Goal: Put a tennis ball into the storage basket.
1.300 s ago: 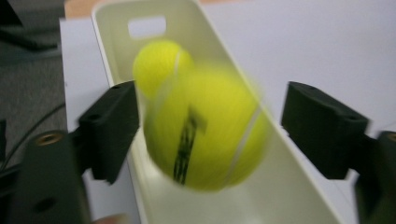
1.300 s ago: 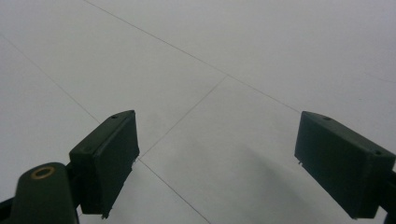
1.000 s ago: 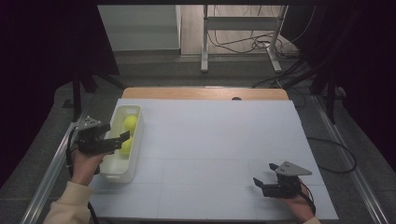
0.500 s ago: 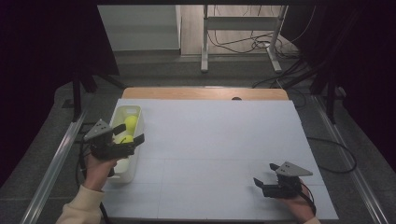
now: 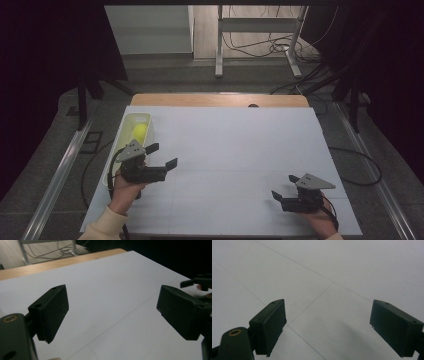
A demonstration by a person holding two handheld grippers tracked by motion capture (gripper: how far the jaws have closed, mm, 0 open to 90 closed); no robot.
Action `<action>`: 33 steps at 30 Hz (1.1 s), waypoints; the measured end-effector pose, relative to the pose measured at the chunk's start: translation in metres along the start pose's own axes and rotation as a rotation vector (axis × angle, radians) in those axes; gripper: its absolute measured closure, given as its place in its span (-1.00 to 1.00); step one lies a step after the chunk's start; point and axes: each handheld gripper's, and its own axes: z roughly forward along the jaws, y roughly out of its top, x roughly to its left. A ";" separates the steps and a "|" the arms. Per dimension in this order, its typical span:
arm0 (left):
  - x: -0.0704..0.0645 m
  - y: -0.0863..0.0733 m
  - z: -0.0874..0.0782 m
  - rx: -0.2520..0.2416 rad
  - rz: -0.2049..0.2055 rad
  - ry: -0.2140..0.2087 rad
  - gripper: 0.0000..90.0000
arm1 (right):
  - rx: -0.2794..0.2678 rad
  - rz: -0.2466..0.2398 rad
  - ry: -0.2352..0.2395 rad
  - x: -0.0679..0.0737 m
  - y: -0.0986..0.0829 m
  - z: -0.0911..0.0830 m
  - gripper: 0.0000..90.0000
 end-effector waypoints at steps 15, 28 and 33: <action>-0.028 -0.025 0.016 0.031 0.029 -0.061 -0.75 | -0.004 -0.005 0.004 0.001 0.000 -0.001 -0.69; -0.022 -0.055 0.021 0.086 -0.003 -0.037 -0.74 | -0.018 -0.014 0.056 0.005 0.000 -0.004 -0.69; -0.022 -0.069 0.021 0.123 0.002 -0.024 -0.74 | -0.021 -0.022 0.097 0.010 0.001 -0.005 -0.70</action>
